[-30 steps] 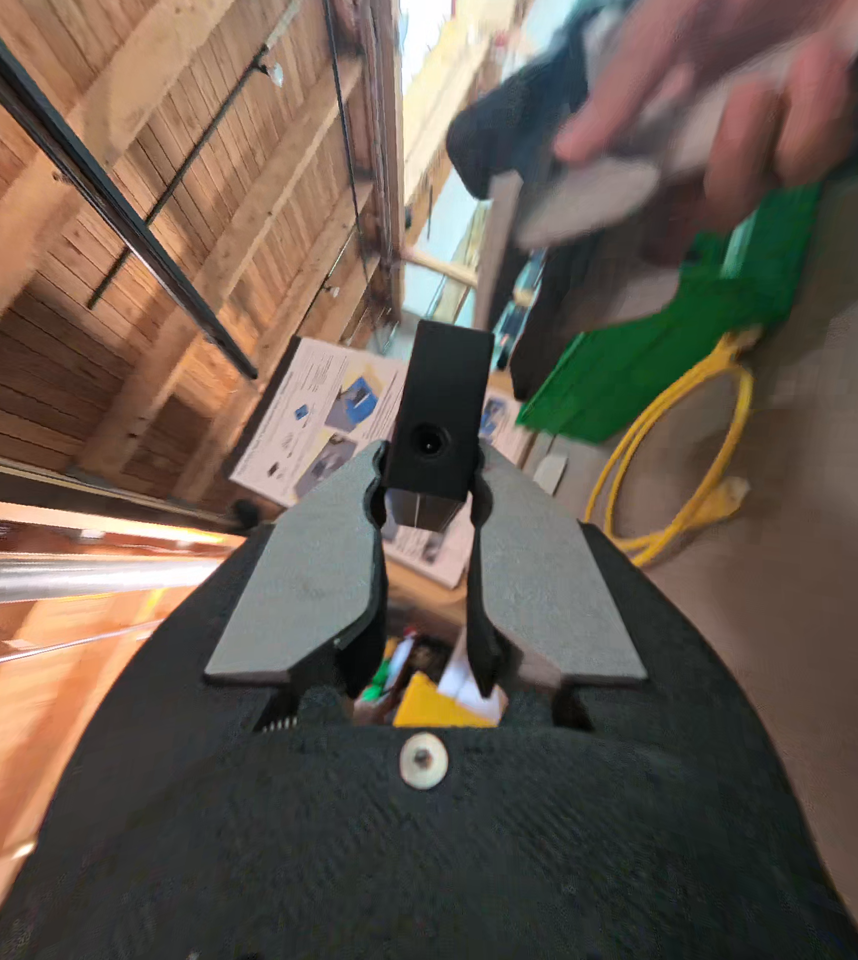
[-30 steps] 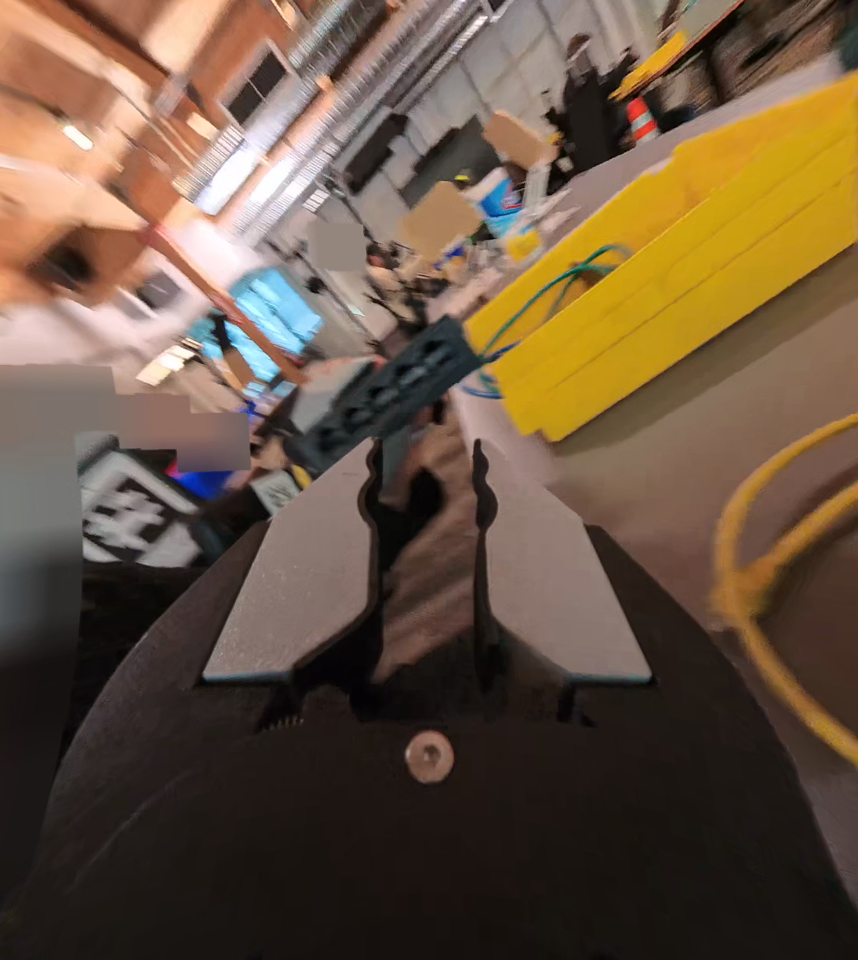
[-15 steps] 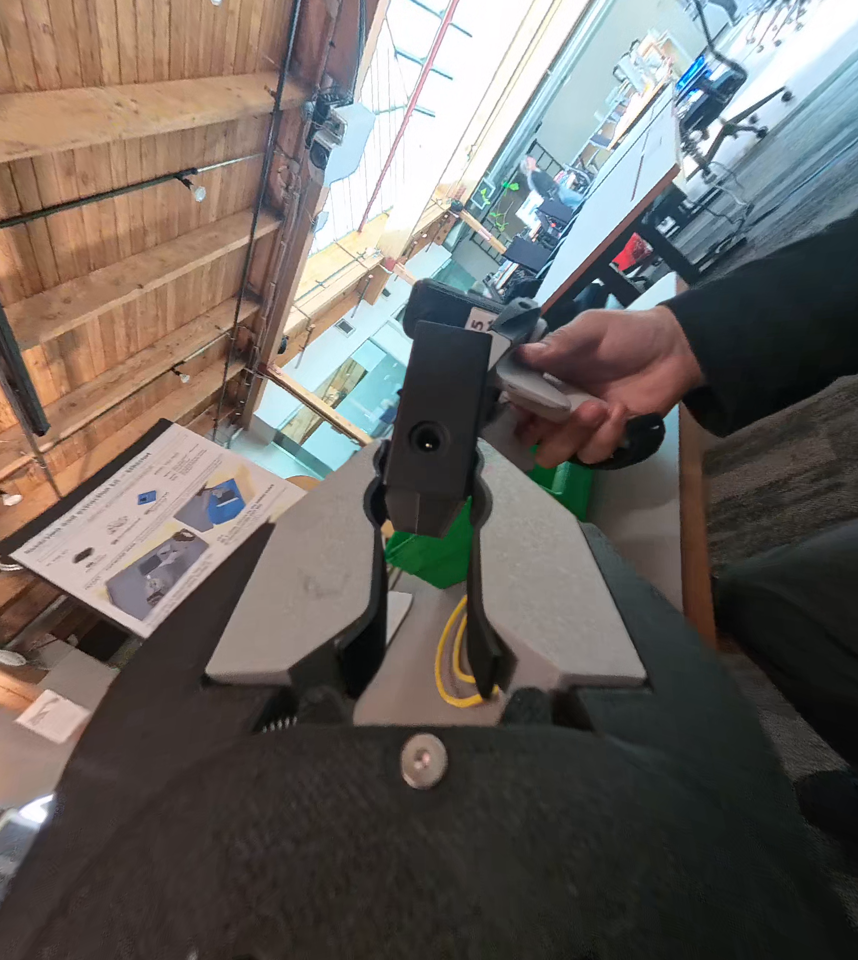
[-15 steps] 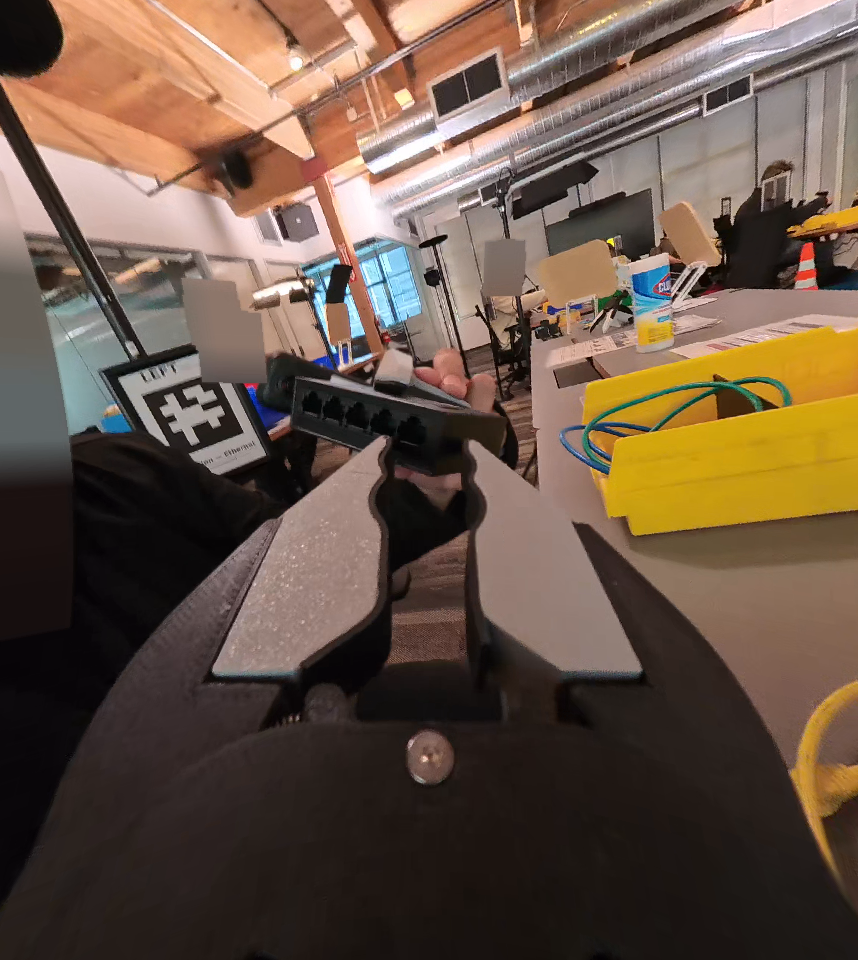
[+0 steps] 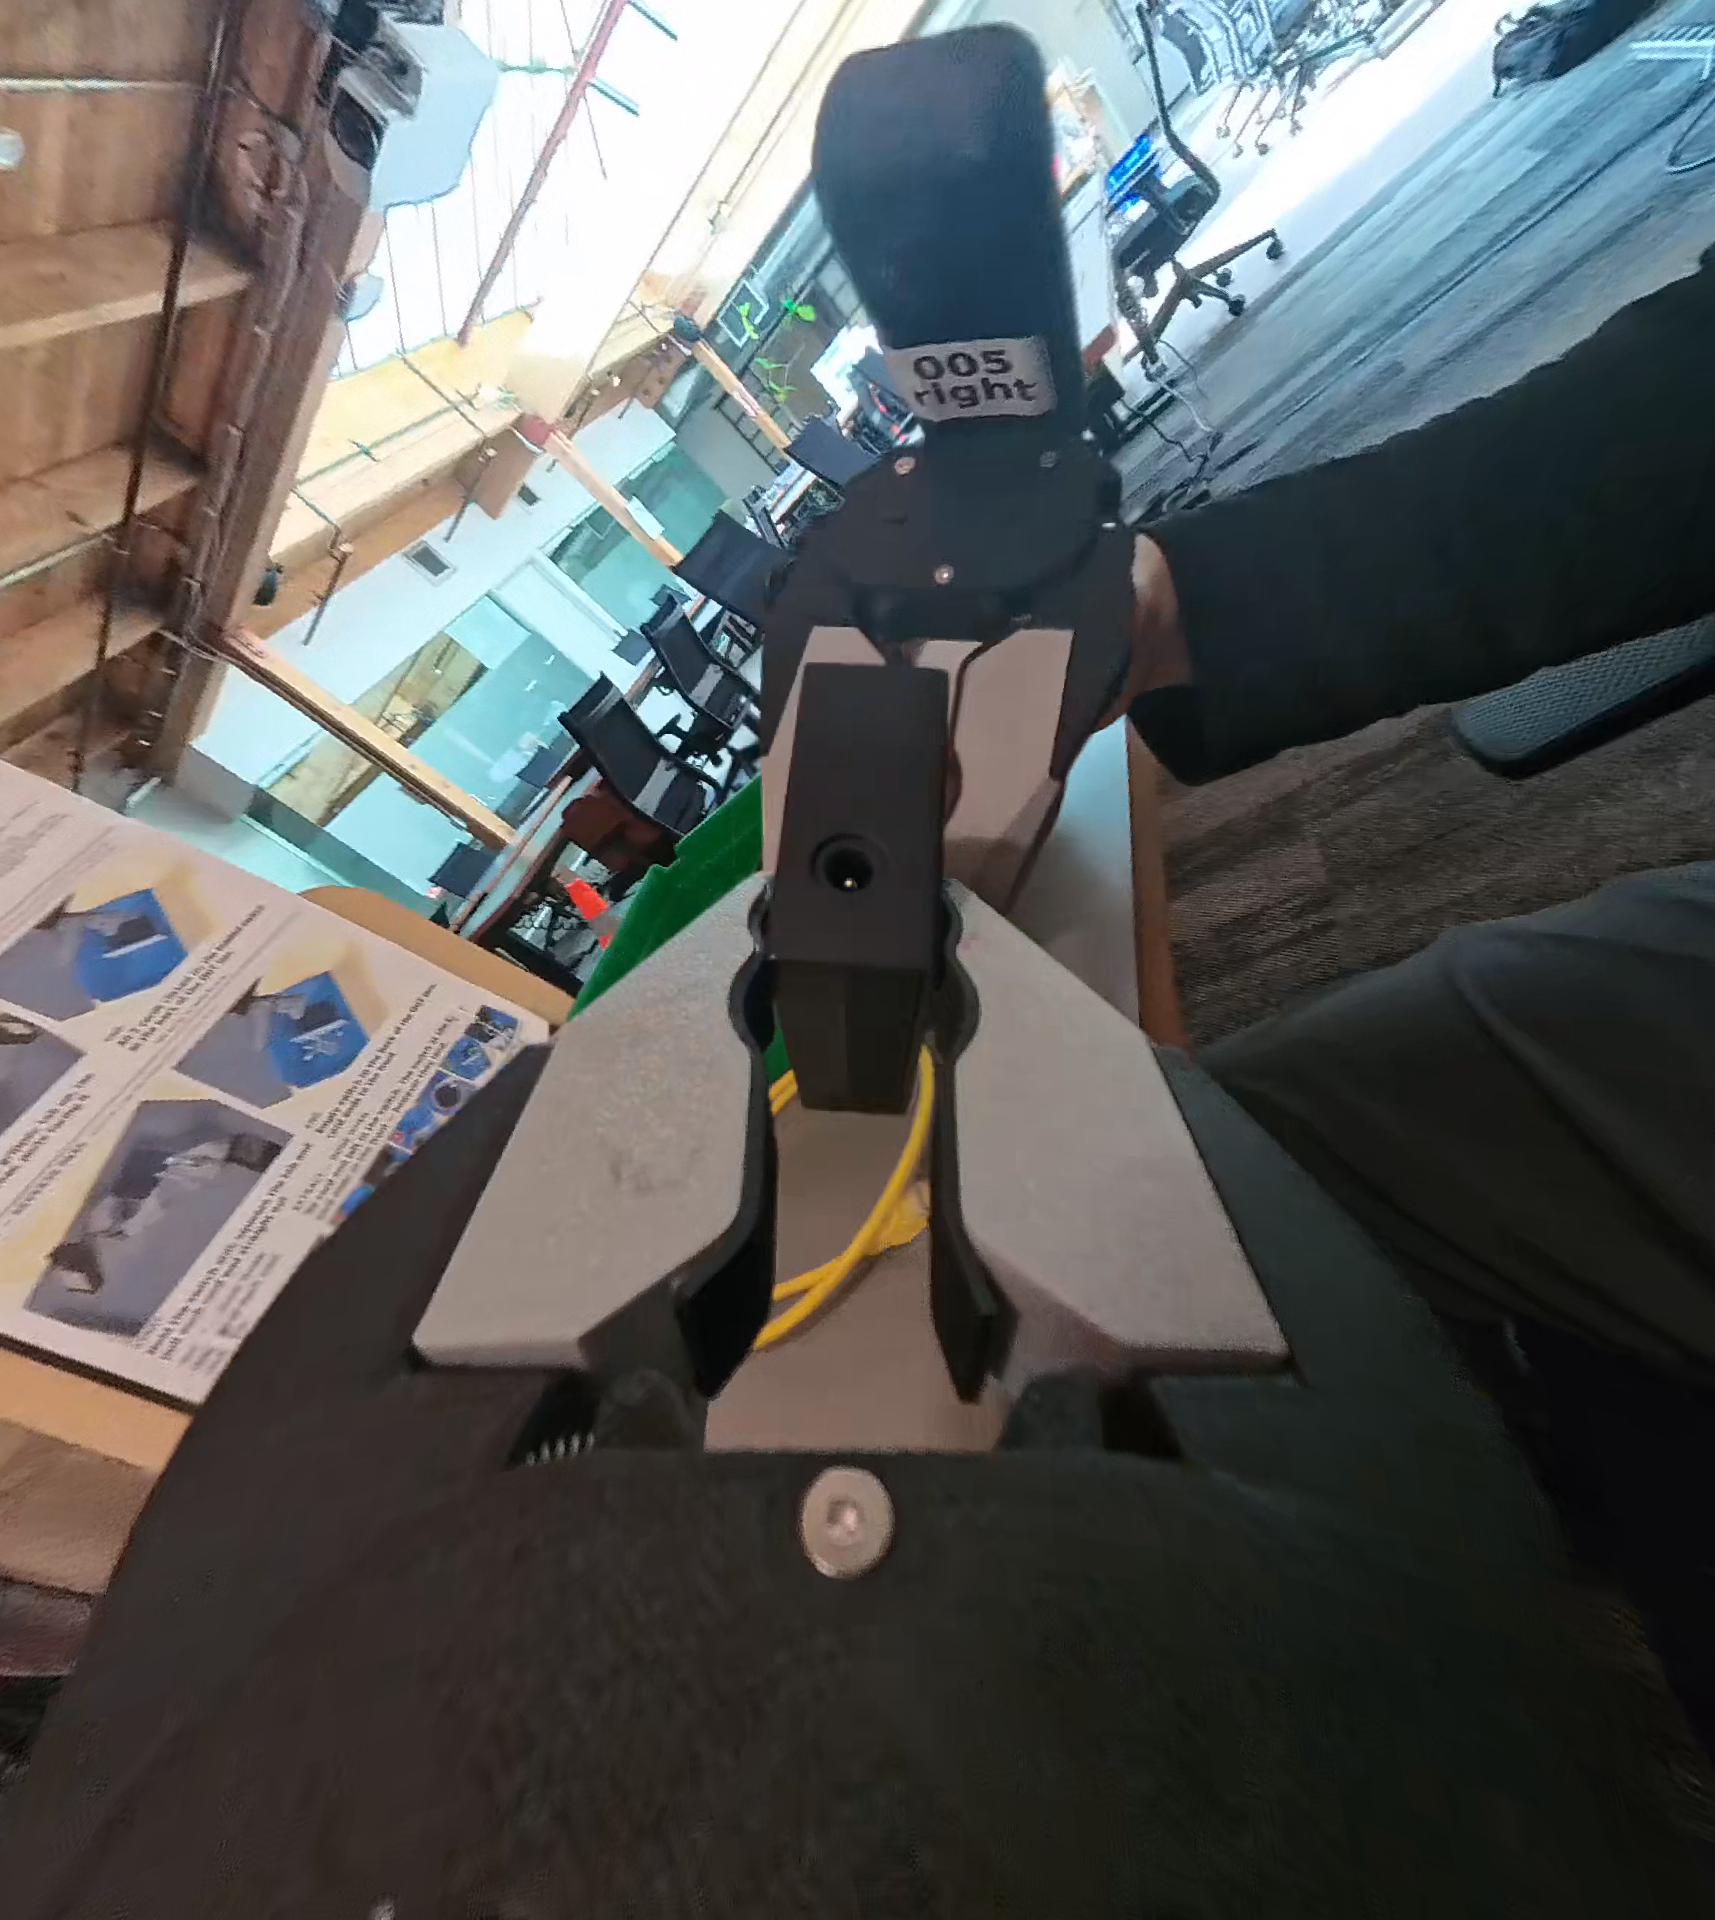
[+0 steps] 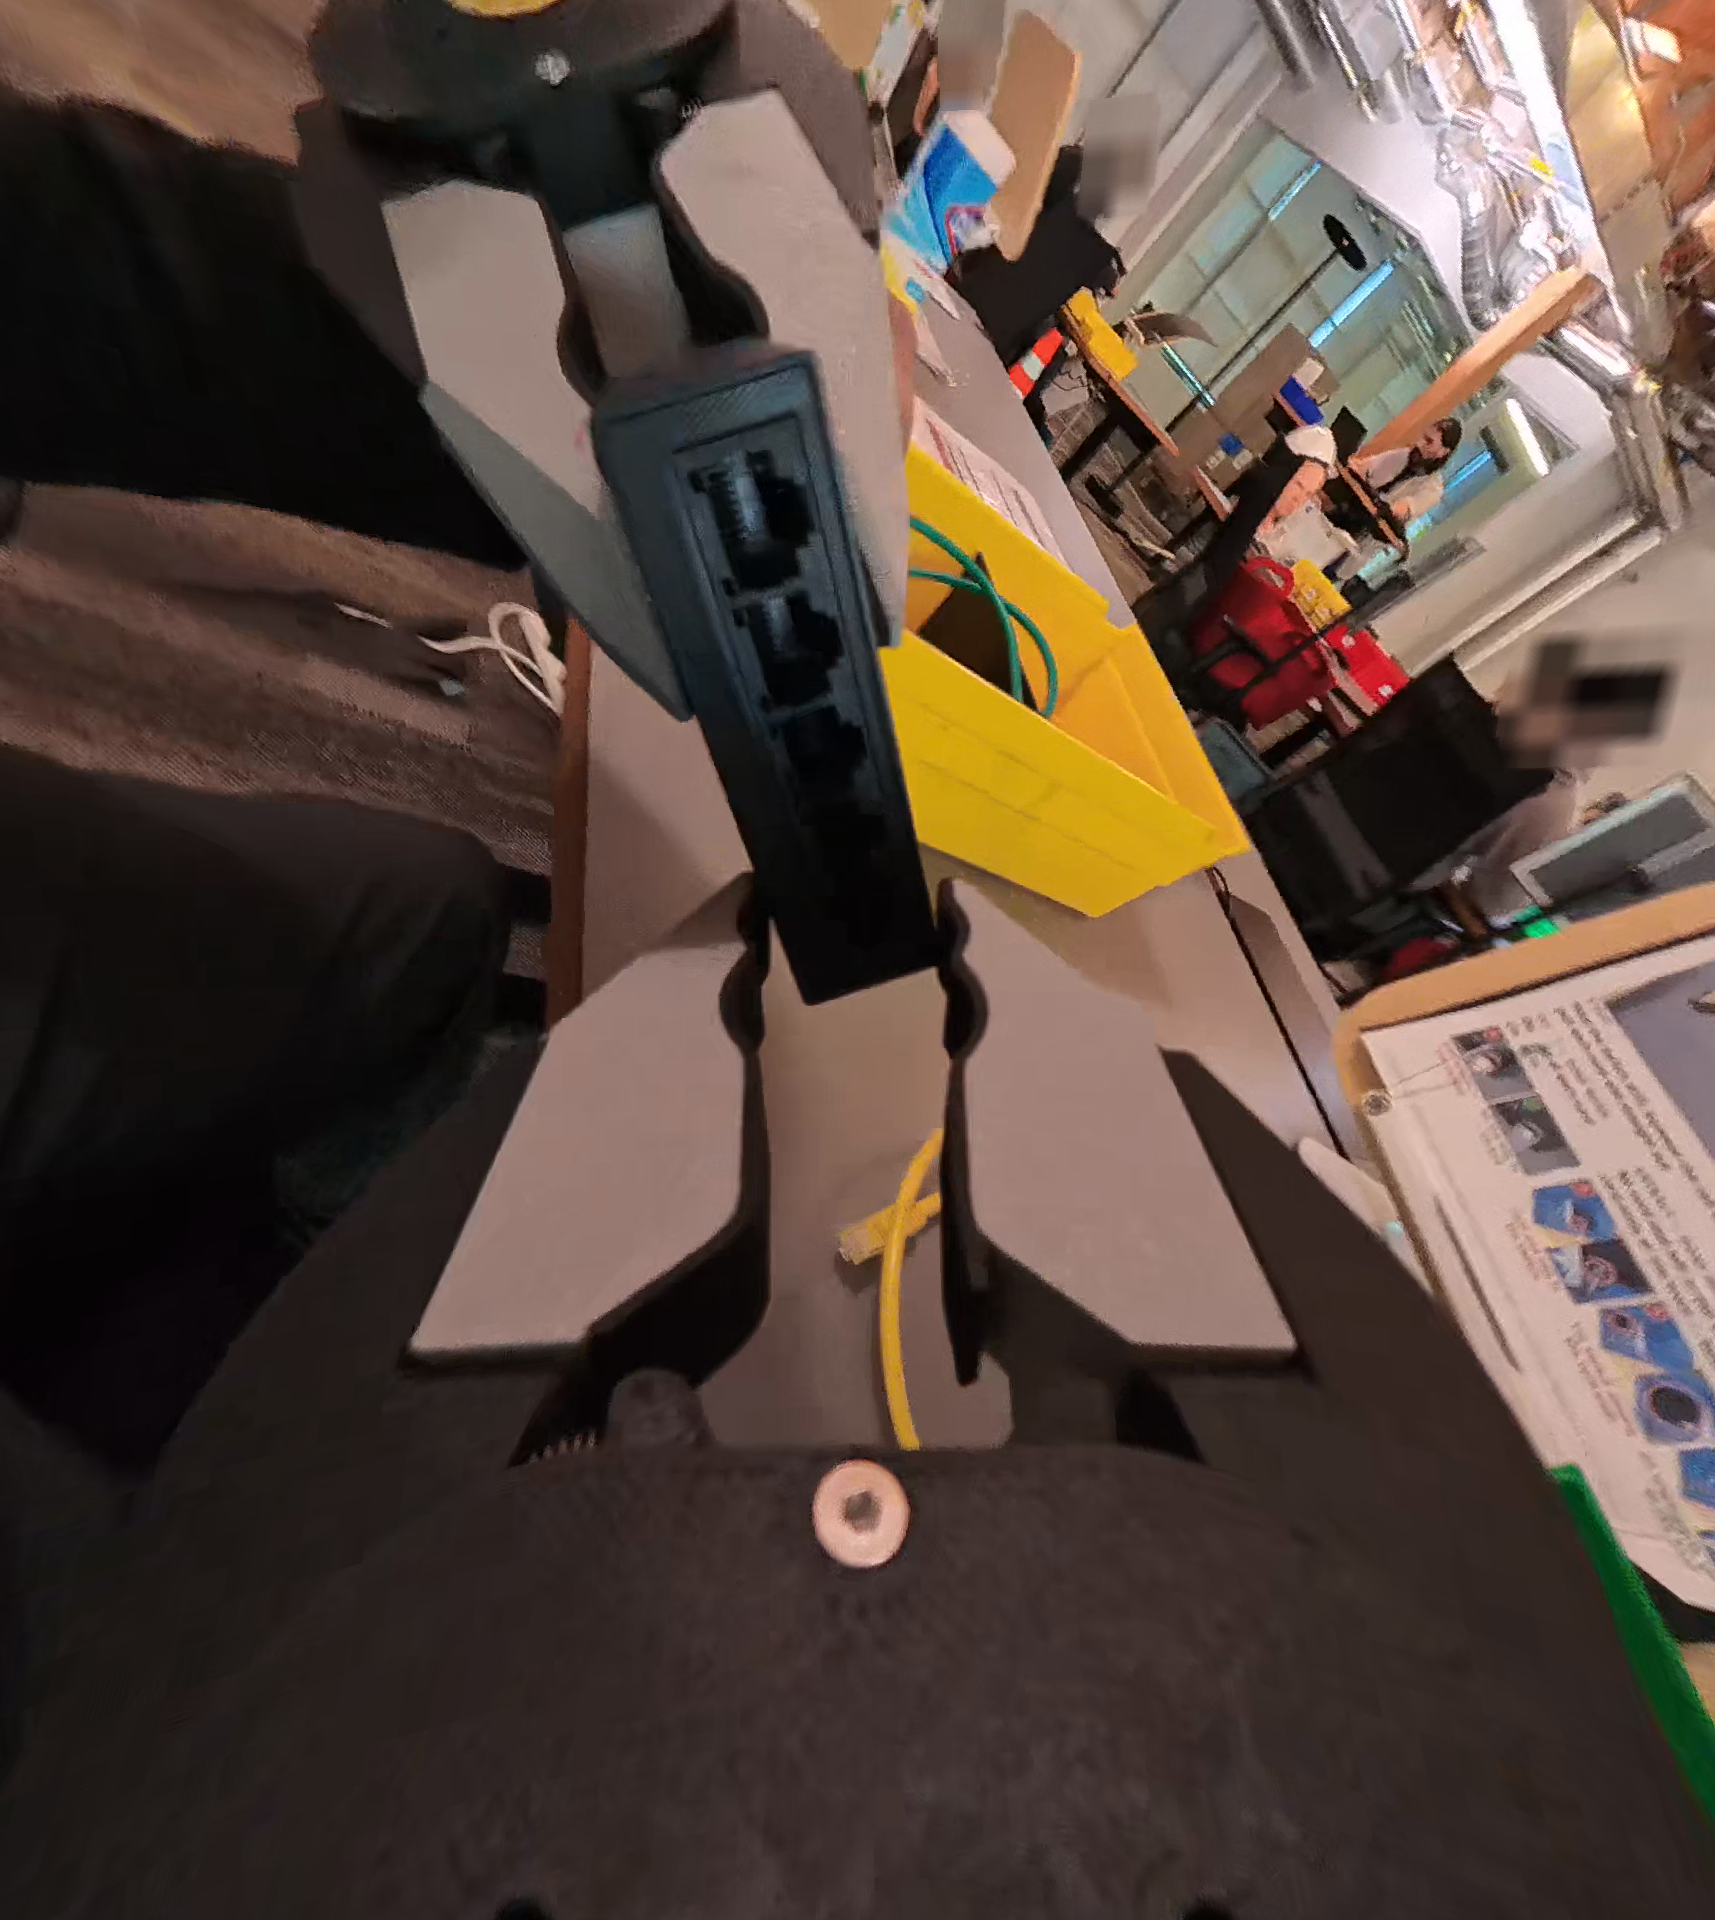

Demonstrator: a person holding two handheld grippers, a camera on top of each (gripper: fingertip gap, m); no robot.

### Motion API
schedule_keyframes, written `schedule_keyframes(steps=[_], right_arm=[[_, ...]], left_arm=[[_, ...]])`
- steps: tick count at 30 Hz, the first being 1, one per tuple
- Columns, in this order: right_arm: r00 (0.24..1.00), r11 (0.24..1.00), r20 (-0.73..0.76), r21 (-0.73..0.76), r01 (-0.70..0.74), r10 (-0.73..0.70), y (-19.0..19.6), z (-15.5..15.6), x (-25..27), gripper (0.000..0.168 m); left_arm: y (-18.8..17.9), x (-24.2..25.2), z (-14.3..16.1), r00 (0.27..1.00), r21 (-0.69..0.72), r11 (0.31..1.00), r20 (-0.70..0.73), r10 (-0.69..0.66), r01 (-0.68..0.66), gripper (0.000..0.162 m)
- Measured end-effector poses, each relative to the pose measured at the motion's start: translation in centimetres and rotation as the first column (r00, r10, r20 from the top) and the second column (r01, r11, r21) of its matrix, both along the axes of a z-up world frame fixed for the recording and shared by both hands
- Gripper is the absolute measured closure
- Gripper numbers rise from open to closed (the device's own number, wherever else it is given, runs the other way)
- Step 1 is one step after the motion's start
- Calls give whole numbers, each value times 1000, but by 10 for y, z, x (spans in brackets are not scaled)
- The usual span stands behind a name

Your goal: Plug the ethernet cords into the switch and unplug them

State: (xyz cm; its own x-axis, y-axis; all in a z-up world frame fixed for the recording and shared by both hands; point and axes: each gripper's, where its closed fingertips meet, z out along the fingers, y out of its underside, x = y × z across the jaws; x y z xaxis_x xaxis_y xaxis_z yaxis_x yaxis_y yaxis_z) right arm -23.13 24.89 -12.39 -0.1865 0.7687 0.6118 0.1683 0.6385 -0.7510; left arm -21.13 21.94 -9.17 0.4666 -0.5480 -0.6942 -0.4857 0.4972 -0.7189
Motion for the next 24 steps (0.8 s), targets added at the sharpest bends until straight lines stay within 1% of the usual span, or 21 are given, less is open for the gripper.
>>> schedule_keyframes(steps=[1, 3, 6, 7, 9, 10, 13, 15, 16, 18, 19, 20, 22, 23, 24], right_arm=[[1000, 1000, 19, 24, 12, -13, 1, -3, -1, 139], [997, 997, 70, 63, 34, -39, 6, -11, 1, 141], [987, 982, 116, 165, 94, -114, 18, -19, 3, 142], [986, 981, 126, 176, 87, -110, 17, -22, 2, 142], [990, 986, 126, 163, 45, -66, 9, -23, 1, 142], [991, 988, 122, 151, 34, -52, 6, -23, 0, 142], [990, 990, 125, 132, 50, -67, 13, -24, 0, 141], [981, 990, 159, 108, 94, -110, 25, -26, 5, 139], [971, 985, 176, 96, 146, -161, 37, -27, 9, 133], [935, 965, 241, 24, 261, -258, 64, -34, 21, 135], [910, 947, 296, -42, 317, -291, 75, -42, 27, 137], [886, 922, 351, -125, 367, -305, 81, -52, 31, 134], [843, 843, 437, -280, 460, -315, 86, -71, 30, 134], [816, 802, 472, -313, 509, -333, 89, -82, 30, 136], [784, 777, 512, -309, 549, -351, 92, -93, 32, 138]], left_arm=[[1, 1, -1, 1000, -17, 1000, 6, 3, -3, 137], [5, -1, -9, 999, -56, 998, -26, 36, -37, 136], [13, -1, -20, 985, -97, 986, -118, 125, -137, 134], [12, 3, -22, 982, -110, 984, -141, 123, -139, 133], [10, 11, -24, 980, -113, 984, -158, 120, -139, 132], [13, 11, -25, 974, -98, 982, -179, 140, -159, 133], [21, 4, -32, 948, -56, 975, -253, 195, -216, 135], [27, -2, -33, 928, -15, 966, -284, 242, -257, 135], [29, -7, -32, 922, -1, 963, -287, 258, -270, 135], [35, -21, -24, 917, 26, 949, -249, 312, -315, 136], [40, -31, -18, 908, 52, 934, -222, 355, -353, 136], [46, -42, -13, 893, 80, 914, -193, 406, -398, 136], [60, -64, -4, 848, 119, 856, -127, 515, -503, 135], [65, -73, -6, 823, 111, 833, -126, 553, -542, 135], [70, -81, -11, 800, 101, 813, -145, 583, -574, 135]])
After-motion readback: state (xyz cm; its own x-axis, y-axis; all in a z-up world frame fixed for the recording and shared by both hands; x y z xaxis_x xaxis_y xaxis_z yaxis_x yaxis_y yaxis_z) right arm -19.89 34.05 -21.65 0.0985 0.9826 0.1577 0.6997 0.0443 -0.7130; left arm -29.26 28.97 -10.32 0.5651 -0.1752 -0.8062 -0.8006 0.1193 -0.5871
